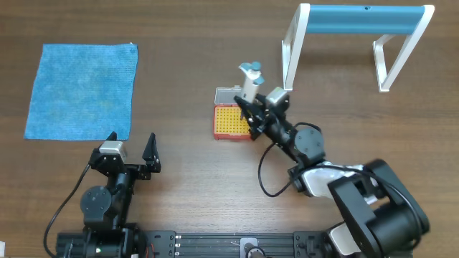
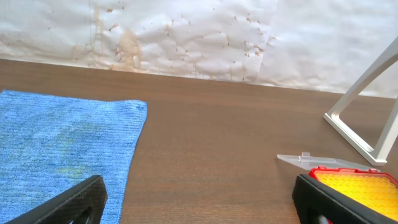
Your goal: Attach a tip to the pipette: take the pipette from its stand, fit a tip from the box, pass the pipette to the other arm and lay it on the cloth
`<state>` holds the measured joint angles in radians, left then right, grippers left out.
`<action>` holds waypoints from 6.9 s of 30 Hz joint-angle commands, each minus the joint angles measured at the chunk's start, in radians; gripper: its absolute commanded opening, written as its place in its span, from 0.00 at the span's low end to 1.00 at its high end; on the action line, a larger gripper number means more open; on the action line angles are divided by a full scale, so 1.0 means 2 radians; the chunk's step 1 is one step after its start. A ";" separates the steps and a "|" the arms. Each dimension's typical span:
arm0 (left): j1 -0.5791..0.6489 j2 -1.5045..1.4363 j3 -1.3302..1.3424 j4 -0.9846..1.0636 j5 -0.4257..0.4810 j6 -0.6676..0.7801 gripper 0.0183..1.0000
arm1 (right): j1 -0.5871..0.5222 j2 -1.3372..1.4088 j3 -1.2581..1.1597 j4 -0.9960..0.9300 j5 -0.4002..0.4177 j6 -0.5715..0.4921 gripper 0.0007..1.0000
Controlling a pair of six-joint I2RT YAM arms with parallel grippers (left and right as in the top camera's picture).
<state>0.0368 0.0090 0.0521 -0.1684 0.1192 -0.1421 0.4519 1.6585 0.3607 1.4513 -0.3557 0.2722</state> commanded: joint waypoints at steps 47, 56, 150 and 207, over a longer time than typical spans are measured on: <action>0.001 -0.002 -0.002 0.000 -0.006 0.005 0.96 | 0.020 0.149 0.004 0.006 -0.015 -0.121 0.08; 0.001 -0.002 -0.002 0.000 -0.006 0.005 0.96 | 0.020 0.011 0.070 -0.040 -0.043 -0.120 0.08; 0.154 1.199 1.161 -0.606 -0.238 0.189 0.01 | -0.117 -0.304 0.162 -1.032 0.095 0.224 0.80; 0.111 0.328 0.256 -0.157 0.296 -0.016 0.86 | -0.080 -0.812 -0.124 -0.784 0.231 -0.119 0.80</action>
<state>0.2588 0.6235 0.5667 -0.4862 0.6933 -0.2428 0.2886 0.0353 0.1242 -0.0826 0.1570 0.0185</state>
